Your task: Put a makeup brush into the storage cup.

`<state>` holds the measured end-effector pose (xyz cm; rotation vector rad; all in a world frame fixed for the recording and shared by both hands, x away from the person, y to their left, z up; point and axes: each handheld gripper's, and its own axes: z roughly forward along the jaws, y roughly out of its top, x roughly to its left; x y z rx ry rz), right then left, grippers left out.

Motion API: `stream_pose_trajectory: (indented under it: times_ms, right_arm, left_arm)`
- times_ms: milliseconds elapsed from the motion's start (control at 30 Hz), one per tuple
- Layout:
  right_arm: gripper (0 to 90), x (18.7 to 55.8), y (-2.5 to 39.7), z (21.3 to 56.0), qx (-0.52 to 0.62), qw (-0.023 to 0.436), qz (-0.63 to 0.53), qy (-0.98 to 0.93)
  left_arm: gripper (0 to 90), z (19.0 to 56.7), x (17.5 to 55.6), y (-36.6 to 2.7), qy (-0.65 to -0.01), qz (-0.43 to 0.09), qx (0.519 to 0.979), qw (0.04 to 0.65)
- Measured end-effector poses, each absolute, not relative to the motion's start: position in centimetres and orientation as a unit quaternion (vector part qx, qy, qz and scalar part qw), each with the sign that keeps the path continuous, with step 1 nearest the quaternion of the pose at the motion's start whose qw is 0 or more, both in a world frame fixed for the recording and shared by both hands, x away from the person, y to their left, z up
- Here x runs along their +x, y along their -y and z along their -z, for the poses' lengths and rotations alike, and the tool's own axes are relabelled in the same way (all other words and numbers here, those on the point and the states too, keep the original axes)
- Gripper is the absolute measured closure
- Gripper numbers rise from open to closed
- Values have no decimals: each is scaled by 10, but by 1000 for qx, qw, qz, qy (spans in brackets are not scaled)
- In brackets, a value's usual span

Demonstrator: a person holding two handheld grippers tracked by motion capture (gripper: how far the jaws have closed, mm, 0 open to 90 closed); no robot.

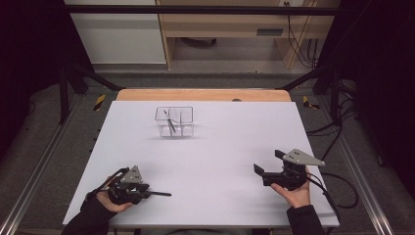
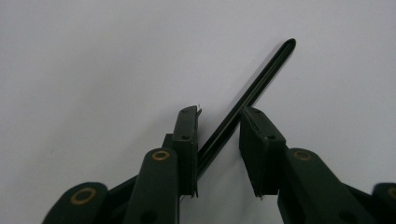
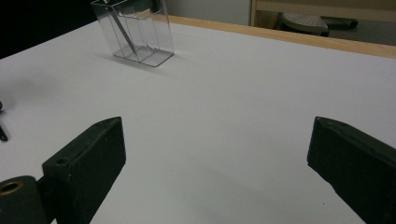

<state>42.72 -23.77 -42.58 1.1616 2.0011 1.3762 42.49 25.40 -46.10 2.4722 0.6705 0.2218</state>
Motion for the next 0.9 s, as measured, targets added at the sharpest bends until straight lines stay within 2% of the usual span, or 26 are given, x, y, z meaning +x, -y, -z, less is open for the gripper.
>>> stream_pose_trajectory:
  times_ms: [900]
  right_arm:
    - [50,428,237,426,419,222,-498,-726]
  left_arm:
    - [823,459,425,-254,-255,-83,923,277]
